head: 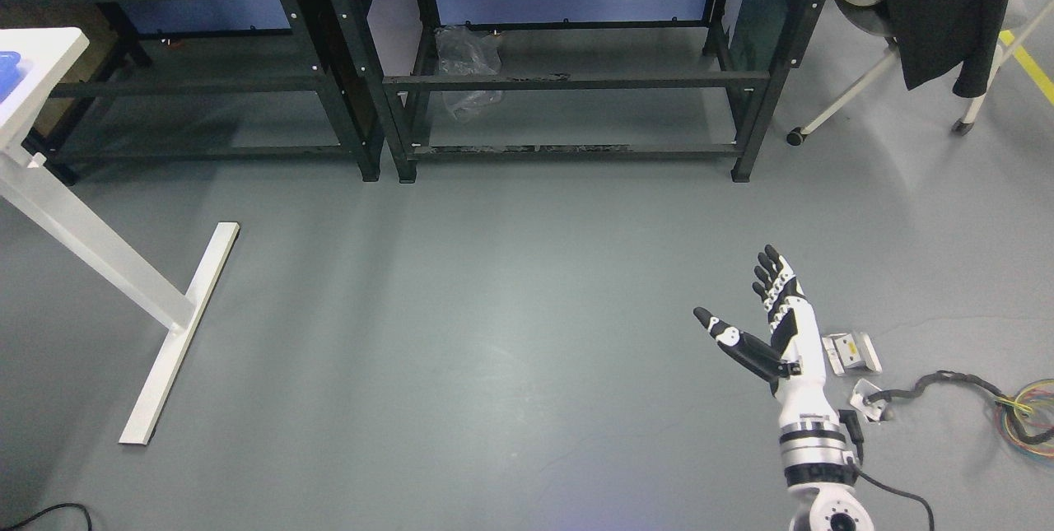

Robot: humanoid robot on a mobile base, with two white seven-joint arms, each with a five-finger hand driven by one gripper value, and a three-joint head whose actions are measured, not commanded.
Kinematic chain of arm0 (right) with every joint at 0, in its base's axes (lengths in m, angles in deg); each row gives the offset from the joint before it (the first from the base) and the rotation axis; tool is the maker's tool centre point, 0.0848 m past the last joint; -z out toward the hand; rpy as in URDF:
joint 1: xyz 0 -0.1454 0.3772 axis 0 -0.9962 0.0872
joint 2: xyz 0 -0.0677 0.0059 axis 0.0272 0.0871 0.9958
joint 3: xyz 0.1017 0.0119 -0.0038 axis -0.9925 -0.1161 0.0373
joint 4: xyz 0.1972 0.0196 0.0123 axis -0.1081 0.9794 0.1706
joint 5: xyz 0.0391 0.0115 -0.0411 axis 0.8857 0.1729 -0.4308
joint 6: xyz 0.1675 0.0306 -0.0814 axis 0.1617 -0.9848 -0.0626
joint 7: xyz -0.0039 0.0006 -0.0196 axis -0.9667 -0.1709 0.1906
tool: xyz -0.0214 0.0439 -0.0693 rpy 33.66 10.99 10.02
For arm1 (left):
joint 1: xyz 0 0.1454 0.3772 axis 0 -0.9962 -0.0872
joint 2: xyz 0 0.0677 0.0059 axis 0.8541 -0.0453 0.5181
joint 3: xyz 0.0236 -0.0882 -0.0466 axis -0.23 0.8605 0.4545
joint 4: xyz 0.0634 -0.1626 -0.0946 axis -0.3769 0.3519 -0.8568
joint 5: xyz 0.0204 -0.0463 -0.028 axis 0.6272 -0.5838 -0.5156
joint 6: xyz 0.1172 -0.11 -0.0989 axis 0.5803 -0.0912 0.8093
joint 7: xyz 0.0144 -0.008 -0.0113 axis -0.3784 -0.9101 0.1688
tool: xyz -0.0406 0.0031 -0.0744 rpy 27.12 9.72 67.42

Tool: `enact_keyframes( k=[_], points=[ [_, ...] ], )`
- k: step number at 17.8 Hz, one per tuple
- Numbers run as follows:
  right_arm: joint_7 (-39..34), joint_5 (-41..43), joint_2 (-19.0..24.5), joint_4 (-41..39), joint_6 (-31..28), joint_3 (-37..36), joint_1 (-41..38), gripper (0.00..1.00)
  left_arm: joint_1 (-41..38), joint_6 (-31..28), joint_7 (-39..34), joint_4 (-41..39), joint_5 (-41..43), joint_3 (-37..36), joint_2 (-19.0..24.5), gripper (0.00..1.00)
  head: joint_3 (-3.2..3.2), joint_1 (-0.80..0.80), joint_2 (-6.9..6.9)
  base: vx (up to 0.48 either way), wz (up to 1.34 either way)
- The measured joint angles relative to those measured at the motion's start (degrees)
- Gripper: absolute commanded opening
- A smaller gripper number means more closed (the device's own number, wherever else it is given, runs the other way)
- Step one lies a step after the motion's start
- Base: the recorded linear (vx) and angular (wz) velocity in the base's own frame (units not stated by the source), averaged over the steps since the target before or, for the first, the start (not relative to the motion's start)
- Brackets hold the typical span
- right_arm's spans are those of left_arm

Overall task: Pick pink block from left shelf to tray
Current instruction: 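Drive toward the black shelf with the right hand raised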

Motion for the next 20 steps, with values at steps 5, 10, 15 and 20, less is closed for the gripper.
enact_keyframes(
  k=[5,10,15,20],
  points=[
    [0.0,0.0,0.0,0.0,0.1,0.0,0.0,0.99,0.0,0.0,0.0,0.0,0.0,0.0,0.0,1.00,0.00,0.00,0.00,0.000,0.00],
    [-0.2,0.0,0.0,0.0,0.3,0.0,-0.1,0.99,0.0,0.0,0.0,0.0,0.0,0.0,0.0,1.00,0.00,0.00,0.00,0.000,0.00],
    [-0.1,0.0,0.0,0.0,0.6,-0.1,-0.1,0.99,0.0,0.0,0.0,0.0,0.0,0.0,0.0,1.00,0.00,0.00,0.00,0.016,0.00],
    [0.6,-1.8,0.0,0.1,0.5,-0.6,-0.1,0.99,0.0,0.0,0.0,0.0,0.0,0.0,0.0,1.00,0.00,0.00,0.00,0.083,0.00]
  ],
)
